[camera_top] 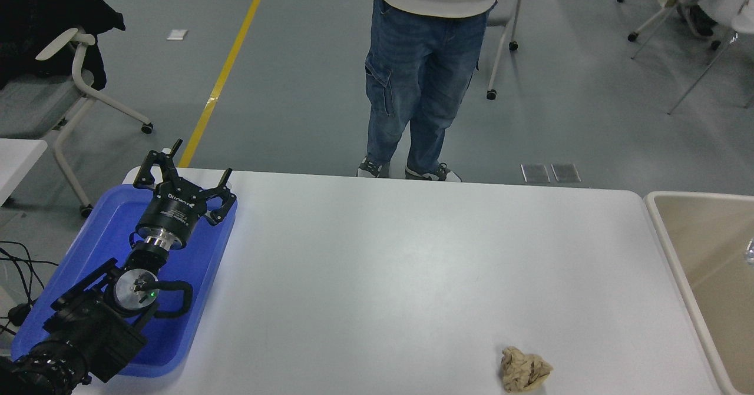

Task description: Pick up foil plate and place in dustbin

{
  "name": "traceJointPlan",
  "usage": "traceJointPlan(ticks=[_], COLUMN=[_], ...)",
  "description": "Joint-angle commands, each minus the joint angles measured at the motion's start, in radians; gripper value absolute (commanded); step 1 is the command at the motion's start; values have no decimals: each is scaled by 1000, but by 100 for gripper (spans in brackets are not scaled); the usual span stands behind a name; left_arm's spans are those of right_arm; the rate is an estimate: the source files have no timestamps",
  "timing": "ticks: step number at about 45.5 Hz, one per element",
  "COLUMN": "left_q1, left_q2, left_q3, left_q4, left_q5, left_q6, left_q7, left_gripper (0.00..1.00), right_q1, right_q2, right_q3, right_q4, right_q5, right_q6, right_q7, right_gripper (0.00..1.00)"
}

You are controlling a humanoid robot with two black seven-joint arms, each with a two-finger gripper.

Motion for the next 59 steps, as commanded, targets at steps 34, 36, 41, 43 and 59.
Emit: traceJointPlan(ticks=[34,36,41,43,59], left_q1=[0,0,0,0,0], left_q2=[0,0,0,0,0], left_q3=[1,-1,1,-1,1], left_q4=[0,0,0,0,0], left_q5=[0,0,0,0,0], left_q6=[0,0,0,0,0], left_q7=[0,0,0,0,0], left_gripper=[100,100,100,100,100], right_q1=[-1089,-1134,-1215,-1241,-1330], right_q2=[35,61,100,107,161], right_q3=[762,791,858,874,927], right_q4=[-682,-735,-833,-859,-896], right_q5=[243,243,240,243,243], right_q6=[-565,-568,-585,-597,-743], right_q7=[-20,-25,-34,-37,-45], right_gripper=[0,0,0,0,0])
